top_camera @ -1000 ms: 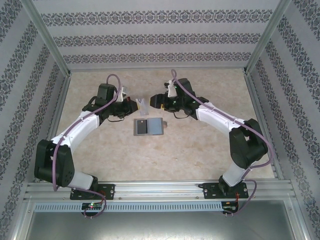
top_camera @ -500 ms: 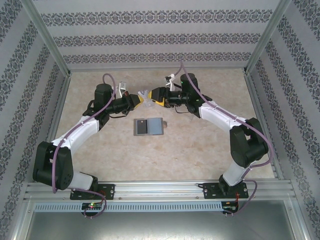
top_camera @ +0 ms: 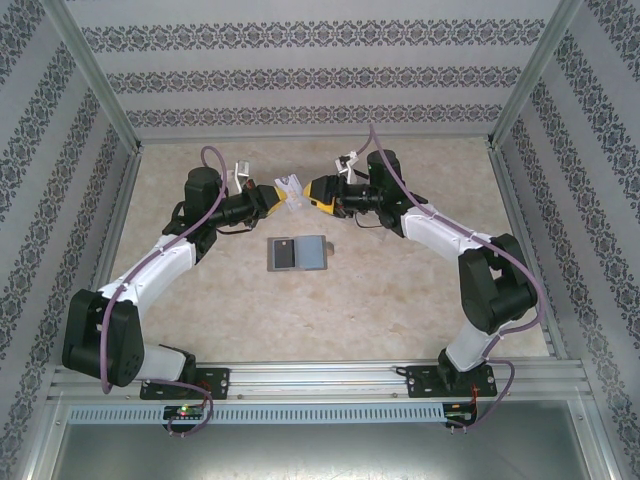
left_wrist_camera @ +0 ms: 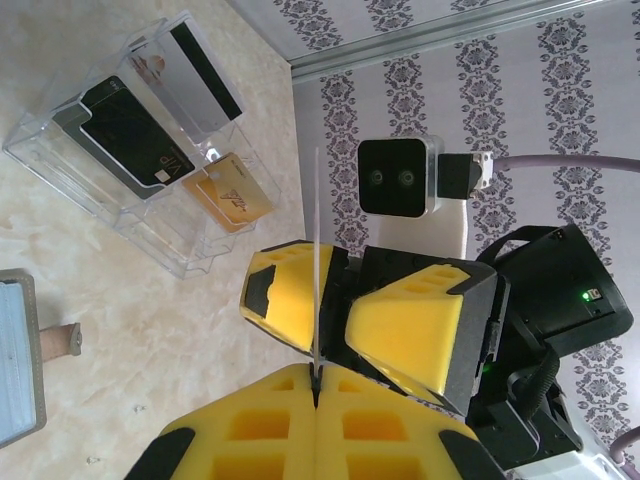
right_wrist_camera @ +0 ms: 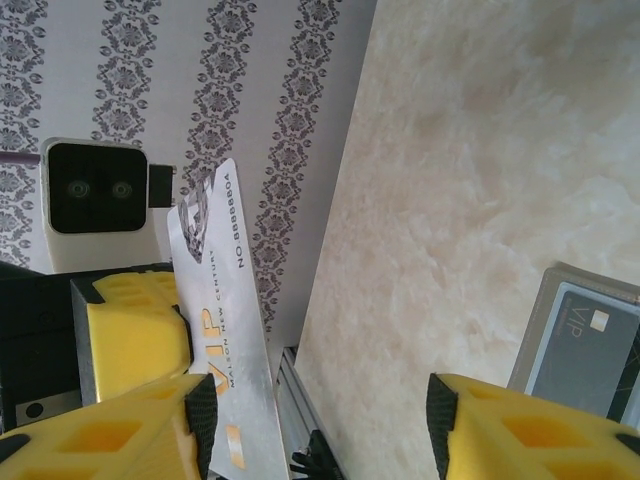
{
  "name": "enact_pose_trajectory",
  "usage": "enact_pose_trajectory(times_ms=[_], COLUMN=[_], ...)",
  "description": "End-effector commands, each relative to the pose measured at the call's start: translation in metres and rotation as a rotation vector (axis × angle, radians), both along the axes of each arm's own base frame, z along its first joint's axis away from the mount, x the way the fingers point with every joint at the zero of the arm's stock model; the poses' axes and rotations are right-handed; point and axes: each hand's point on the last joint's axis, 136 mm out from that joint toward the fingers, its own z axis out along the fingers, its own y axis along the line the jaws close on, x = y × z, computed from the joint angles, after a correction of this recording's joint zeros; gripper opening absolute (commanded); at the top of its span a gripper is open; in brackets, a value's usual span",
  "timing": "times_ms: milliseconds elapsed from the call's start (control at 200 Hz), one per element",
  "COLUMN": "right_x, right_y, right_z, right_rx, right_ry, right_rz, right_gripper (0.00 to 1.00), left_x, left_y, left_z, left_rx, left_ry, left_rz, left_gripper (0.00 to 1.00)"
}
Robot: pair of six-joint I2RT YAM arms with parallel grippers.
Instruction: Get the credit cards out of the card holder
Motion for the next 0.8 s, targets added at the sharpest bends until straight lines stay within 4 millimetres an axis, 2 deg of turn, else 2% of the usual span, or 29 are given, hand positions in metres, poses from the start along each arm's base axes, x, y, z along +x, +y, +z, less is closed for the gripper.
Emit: enact_pose_trajectory(times_ms=[0, 350, 530, 684, 794], right_x=[0.001, -0.006, -0.005, -0.003, 0.001], right_y=[0.003, 0.019, 0.019, 0.017, 0.01], right_z=[0.008, 0.028, 0.028, 0.024, 0.016], right_rx=[0.034, 0.121, 0.112, 0.092, 0.028], right_ry=[-0.027, -0.026, -0.035, -0.045, -0.074], right_rz=[0.02, 0.095, 0.092, 0.086, 0.053], right_gripper=[0.56, 0.36, 0.19, 0.03, 0.0], left_x=[-0.002, -0.003, -0.002, -0.001, -0.001], left_y=[0.0, -0.001, 0.001, 0.007, 0.019], left_z=[0.021, 0.02, 0.013, 0.001, -0.018], left_rx=[-0.039, -0.056, -0.039, 0.011, 0.095], left_ry=[-0.067, -0.061, -0.037, 0.0, 0.063], left_rz=[-0.009, -0.012, -0.002, 0.024, 0.069], left_gripper=[0.03, 0.03, 0.06, 0.2, 0.41])
